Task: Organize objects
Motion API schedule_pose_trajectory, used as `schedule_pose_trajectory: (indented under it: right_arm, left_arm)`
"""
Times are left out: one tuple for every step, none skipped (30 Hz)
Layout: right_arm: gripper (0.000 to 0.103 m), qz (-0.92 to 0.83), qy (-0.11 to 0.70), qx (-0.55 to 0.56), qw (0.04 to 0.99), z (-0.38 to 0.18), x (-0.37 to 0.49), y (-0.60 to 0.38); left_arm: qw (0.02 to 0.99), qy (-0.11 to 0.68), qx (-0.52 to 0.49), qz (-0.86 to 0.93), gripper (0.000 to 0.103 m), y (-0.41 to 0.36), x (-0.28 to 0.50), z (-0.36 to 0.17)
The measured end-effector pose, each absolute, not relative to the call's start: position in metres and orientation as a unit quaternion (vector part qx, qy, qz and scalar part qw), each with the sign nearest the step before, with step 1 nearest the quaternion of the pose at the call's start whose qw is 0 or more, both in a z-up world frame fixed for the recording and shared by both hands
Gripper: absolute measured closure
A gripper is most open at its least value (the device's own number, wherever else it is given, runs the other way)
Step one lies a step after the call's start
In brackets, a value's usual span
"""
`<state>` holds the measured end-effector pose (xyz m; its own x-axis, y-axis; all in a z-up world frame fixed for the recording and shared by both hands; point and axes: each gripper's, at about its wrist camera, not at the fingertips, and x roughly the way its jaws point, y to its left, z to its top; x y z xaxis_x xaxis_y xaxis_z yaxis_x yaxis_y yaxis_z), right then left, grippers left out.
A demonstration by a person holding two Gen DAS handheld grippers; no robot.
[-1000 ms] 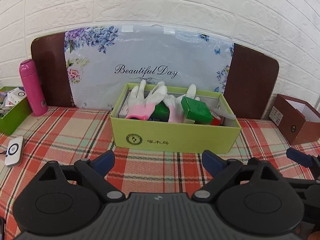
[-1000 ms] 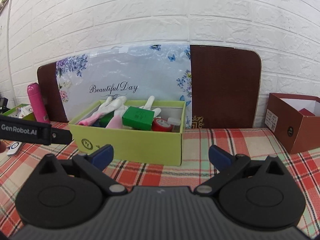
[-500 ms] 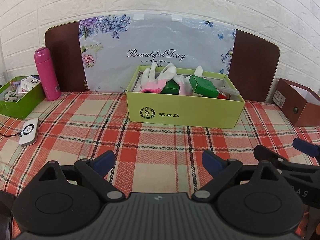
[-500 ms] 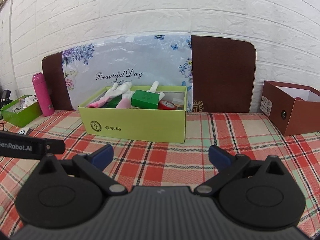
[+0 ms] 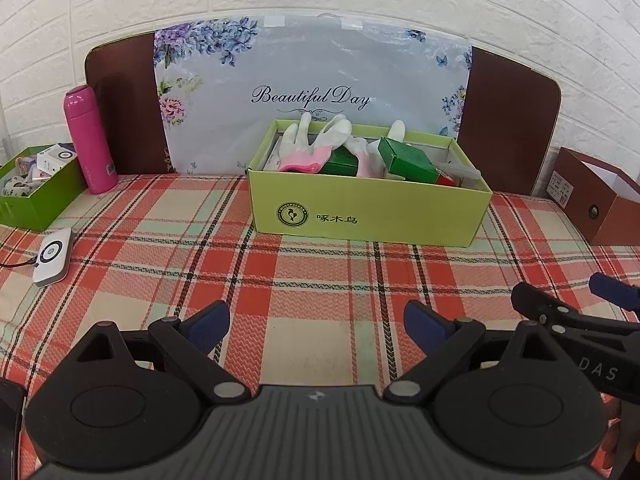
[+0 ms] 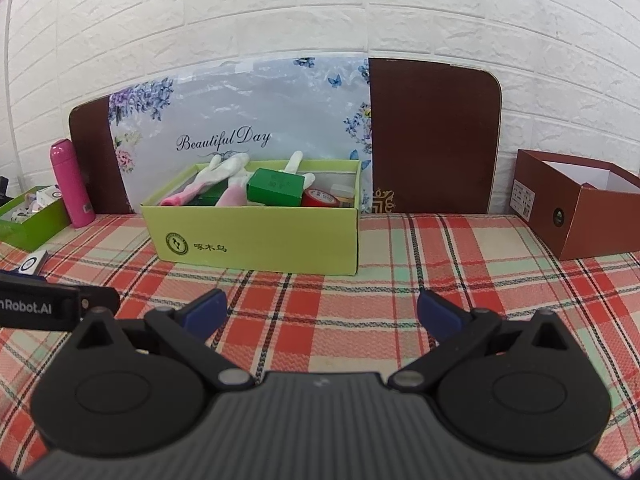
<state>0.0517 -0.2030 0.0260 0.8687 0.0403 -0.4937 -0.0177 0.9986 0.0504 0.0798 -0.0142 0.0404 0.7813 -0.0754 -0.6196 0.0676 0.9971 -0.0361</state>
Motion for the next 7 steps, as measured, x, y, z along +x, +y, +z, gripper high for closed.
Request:
schedule_pose_trajectory:
  right_arm:
    - [0.0, 0.016, 0.257, 0.022, 0.966, 0.0253, 0.0518, -0.2028]
    - [0.0, 0.016, 0.257, 0.022, 0.966, 0.0247, 0.0519, -0.2024]
    - [0.0, 0.016, 0.258, 0.022, 0.966, 0.0241, 0.0522, -0.2019]
    - [0.0, 0.016, 0.26, 0.021, 0.965, 0.0235, 0.0526, -0.2013]
    - [0.0, 0.016, 0.261, 0.02, 0.965, 0.0232, 0.053, -0.2006]
    - [0.0, 0.016, 0.261, 0.02, 0.965, 0.023, 0.0535, -0.1999]
    - [0.0, 0.016, 0.262, 0.019, 0.965, 0.0227, 0.0537, -0.1993]
  left_arm:
    - [0.944, 0.328, -0.005, -0.037, 0.006, -0.0144, 0.0797, 0.0399]
    - [0.945, 0.325, -0.004, -0.038, 0.006, -0.0144, 0.0792, 0.0395]
    - [0.946, 0.323, -0.004, -0.038, 0.006, -0.0143, 0.0787, 0.0391]
    - [0.946, 0.323, -0.005, -0.039, 0.006, -0.0141, 0.0787, 0.0388]
    - [0.945, 0.324, -0.005, -0.04, 0.006, -0.0139, 0.0788, 0.0385]
    - [0.945, 0.325, -0.005, -0.039, 0.006, -0.0135, 0.0792, 0.0381]
    - [0.945, 0.326, -0.005, -0.037, 0.006, -0.0132, 0.0798, 0.0377]
